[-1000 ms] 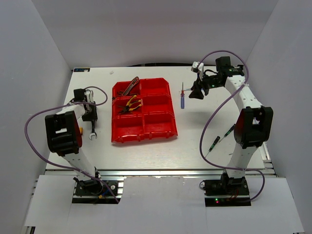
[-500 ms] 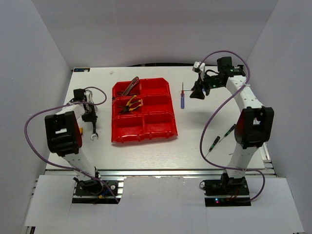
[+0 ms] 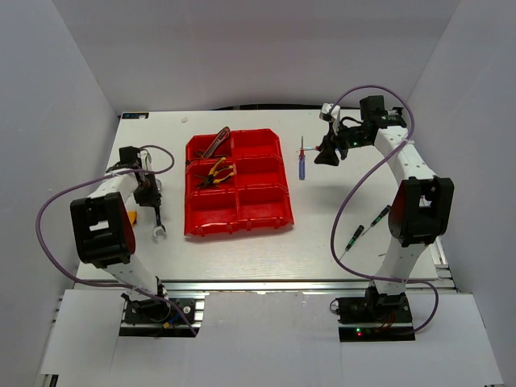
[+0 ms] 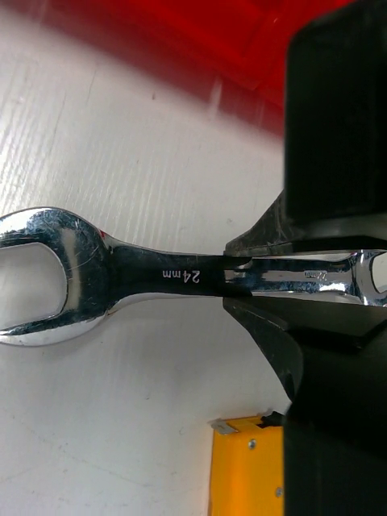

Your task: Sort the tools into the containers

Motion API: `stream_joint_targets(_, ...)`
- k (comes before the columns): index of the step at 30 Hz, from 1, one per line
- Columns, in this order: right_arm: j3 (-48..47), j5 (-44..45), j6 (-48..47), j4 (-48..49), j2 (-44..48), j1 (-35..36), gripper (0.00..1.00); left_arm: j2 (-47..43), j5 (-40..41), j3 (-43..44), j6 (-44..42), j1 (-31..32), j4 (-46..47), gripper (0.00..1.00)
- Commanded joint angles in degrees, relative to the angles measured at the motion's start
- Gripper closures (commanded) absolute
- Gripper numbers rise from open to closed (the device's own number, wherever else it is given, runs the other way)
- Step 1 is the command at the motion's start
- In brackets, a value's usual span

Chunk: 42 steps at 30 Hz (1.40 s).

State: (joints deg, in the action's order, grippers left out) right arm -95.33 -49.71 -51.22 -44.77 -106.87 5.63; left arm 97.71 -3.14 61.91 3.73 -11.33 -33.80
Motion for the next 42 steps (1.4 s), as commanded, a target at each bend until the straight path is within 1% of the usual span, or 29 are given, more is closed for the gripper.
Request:
stream_joint_targets(1,0.32,-1.97,0.33,0.83,2.81,-0.35,0.39,-5.16,-1.78,3.04,1.19,0.26,-0.12,1.0)
stream_joint_targets(8,0.23,-2.14,0.42,0.92,2.72,-0.35,0.39,-6.92,-3.1,2.6,2.16,0.35,-0.21,1.0)
stream_joint_targets(11,0.32,-2.14,0.42,0.83,2.81,-0.35,0.39,-8.32,-5.03,2.86,3.04,0.26,-0.12,1.0)
stream_joint_targets(15,0.32,-2.14,0.42,0.83,2.81,-0.35,0.39,-10.69,-8.37,3.74,3.48,0.35,-0.04,1.0)
stream_joint_targets(22,0.14,-2.23,0.33,0.83,2.46,-0.44,0.39,-16.06,-15.57,5.94,-0.38,0.87,1.63,1.0)
stream_joint_targets(23,0.06,-2.32,0.42,0.74,2.37,-0.36,0.39,-16.5,-18.02,6.29,-0.56,1.66,2.16,1.0)
stream_joint_targets(26,-0.3,-2.32,0.42,0.65,2.19,-0.35,0.39,-16.32,-21.2,7.17,-2.32,3.94,2.69,1.0)
stream_joint_targets(27,-0.38,-2.32,0.42,0.48,2.19,-0.44,0.39,-16.41,-21.3,7.43,-3.02,6.21,3.21,1.0)
stream_joint_targets(29,-0.73,-2.23,0.25,0.21,2.1,-0.44,0.39,-16.59,-22.08,7.78,-3.38,8.33,4.79,1.0)
stream_joint_targets(30,-0.91,-2.06,0.16,-0.13,2.1,-0.44,0.39,-16.41,-22.35,8.4,-5.46,10.17,5.67,1.0)
stream_joint_targets(31,-0.91,-2.05,-0.02,-0.14,2.1,-0.44,0.39,-16.33,-22.61,8.75,-6.27,10.45,5.94,1.0)
stream_joint_targets(33,-1.09,-1.88,-0.28,-0.57,2.1,-0.35,0.39,-16.06,-23.93,9.71,-7.67,13.87,6.47,1.0)
stream_joint_targets(38,-0.82,-1.61,-0.54,-0.67,2.54,-0.44,0.39,-15.01,-30.25,10.34,-13.3,16.34,7.08,1.0)
stream_joint_targets(39,-0.74,-1.44,-0.55,-0.75,2.63,-0.44,0.39,-14.92,-33.05,10.16,-15.13,16.86,7.08,1.0)
stream_joint_targets(42,-0.56,-1.26,-0.63,-0.84,2.63,-0.44,0.39,-14.57,-36.32,9.55,-20.05,18.53,7.08,1.0)
